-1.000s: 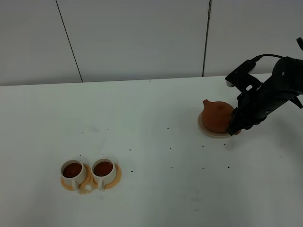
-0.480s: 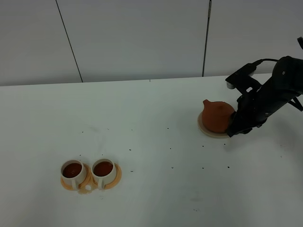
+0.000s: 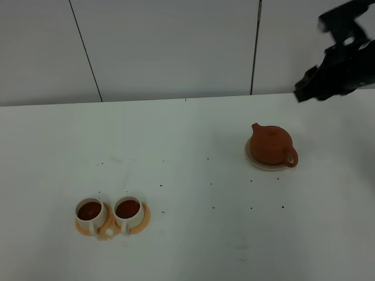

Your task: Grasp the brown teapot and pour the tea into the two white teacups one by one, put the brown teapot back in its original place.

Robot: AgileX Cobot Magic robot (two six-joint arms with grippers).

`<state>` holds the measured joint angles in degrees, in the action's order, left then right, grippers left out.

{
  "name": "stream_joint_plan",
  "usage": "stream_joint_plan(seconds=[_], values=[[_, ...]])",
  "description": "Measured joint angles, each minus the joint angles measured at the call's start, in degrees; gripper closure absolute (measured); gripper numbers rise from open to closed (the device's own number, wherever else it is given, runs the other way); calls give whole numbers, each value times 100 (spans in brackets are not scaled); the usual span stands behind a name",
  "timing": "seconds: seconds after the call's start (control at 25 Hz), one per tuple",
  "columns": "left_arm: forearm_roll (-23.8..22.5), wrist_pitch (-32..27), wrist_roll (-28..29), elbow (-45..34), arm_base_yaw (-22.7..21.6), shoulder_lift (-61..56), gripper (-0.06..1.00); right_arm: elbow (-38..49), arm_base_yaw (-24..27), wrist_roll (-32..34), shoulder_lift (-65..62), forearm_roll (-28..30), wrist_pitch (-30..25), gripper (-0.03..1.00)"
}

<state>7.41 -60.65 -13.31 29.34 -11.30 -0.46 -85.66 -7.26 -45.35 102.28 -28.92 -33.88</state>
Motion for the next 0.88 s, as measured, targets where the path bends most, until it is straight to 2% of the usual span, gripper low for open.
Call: stream_joint_plan(seconds=[0.2, 0.4, 0.72, 0.88], values=[[0, 0, 0, 0, 0, 0, 71, 218, 695, 32, -1374, -782, 57, 61], [0, 0, 0, 0, 0, 0, 71, 1391, 1210, -25, -2814, -1100, 494, 64], [0, 0, 0, 0, 0, 0, 71, 3821, 1313, 170, -5363, -1099, 1570, 72], [0, 0, 0, 0, 0, 0, 71, 4494, 1313, 732, -6480, -737, 1579, 78]])
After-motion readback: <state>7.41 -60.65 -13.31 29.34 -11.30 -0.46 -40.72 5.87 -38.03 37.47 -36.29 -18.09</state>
